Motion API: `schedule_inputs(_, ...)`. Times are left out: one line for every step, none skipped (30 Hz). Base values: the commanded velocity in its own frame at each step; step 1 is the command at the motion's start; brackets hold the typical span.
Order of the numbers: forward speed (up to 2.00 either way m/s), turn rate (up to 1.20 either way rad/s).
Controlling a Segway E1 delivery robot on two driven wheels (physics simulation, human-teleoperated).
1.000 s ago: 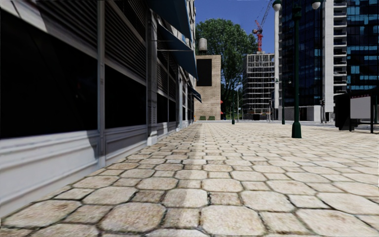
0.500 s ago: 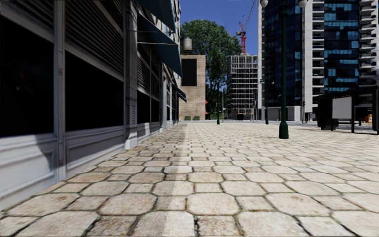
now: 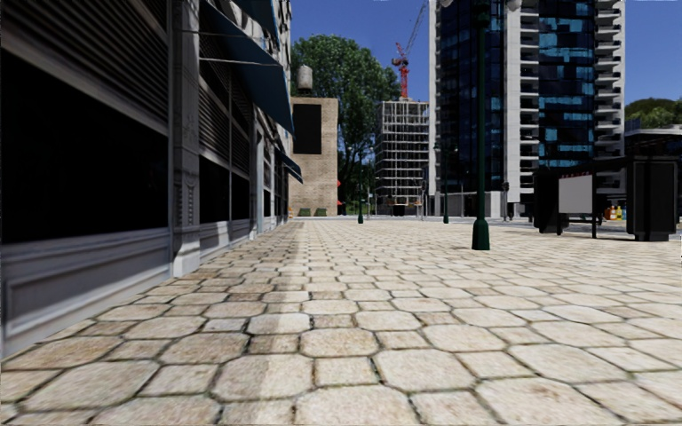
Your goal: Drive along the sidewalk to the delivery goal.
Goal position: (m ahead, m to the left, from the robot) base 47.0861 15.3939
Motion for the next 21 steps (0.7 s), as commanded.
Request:
schedule_inputs(0.85, -1.09)
schedule_inputs(0.85, -1.09)
schedule_inputs(0.84, -1.17)
schedule_inputs(0.84, -0.82)
schedule_inputs(0.84, 0.0)
schedule_inputs(0.84, 0.0)
schedule_inputs(0.84, 0.0)
schedule_inputs(0.84, 0.0)
schedule_inputs(0.84, 0.0)
schedule_inputs(0.84, 0.0)
schedule_inputs(0.84, 0.0)
schedule_inputs(0.84, 0.0)
schedule_inputs(0.84, 0.0)
schedule_inputs(0.87, 0.0)
schedule_inputs(0.95, 0.0)
schedule_inputs(1.02, 0.0)
schedule_inputs(1.17, 0.0)
schedule_inputs(1.47, 0.0)
schedule_inputs(1.61, 0.0)
schedule_inputs(1.71, 0.0)
schedule_inputs(1.77, 0.0)
